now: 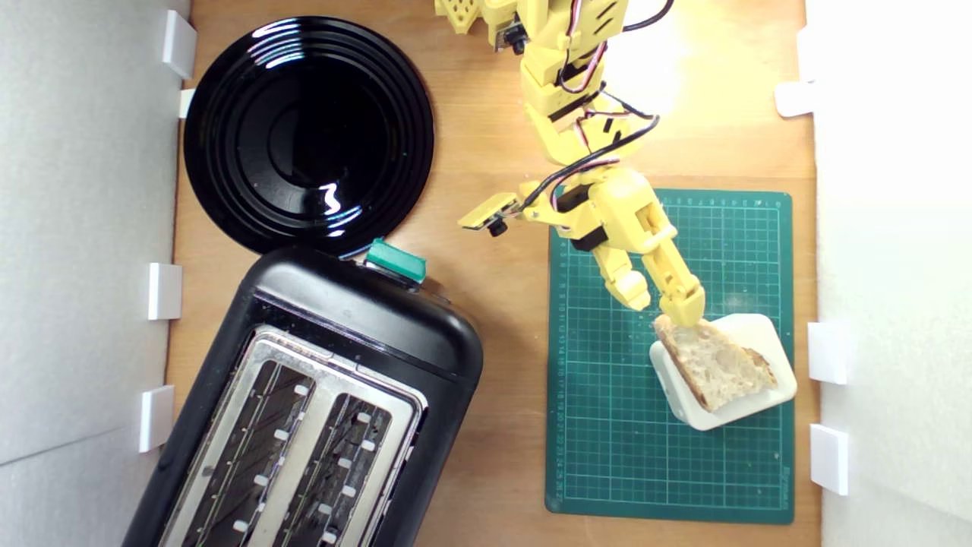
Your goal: Pick bread and place in toaster
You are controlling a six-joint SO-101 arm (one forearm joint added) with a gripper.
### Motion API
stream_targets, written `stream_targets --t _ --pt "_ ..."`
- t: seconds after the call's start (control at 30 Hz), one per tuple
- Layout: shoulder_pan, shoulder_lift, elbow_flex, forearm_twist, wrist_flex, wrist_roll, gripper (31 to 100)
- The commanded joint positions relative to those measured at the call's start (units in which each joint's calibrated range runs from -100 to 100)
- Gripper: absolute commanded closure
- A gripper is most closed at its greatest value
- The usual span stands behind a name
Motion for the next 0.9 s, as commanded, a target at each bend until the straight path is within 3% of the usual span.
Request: stream_targets --t 0.0,0.07,0.87 --pt "-1.00 -0.39 -3.13 1.88 -2.01 0.34 41.9" --pt "-0.67 0.52 -3.40 3.51 -2.10 0.34 41.9" --pt "-1.08 6.68 -12.93 3.24 -1.93 0.45 41.9"
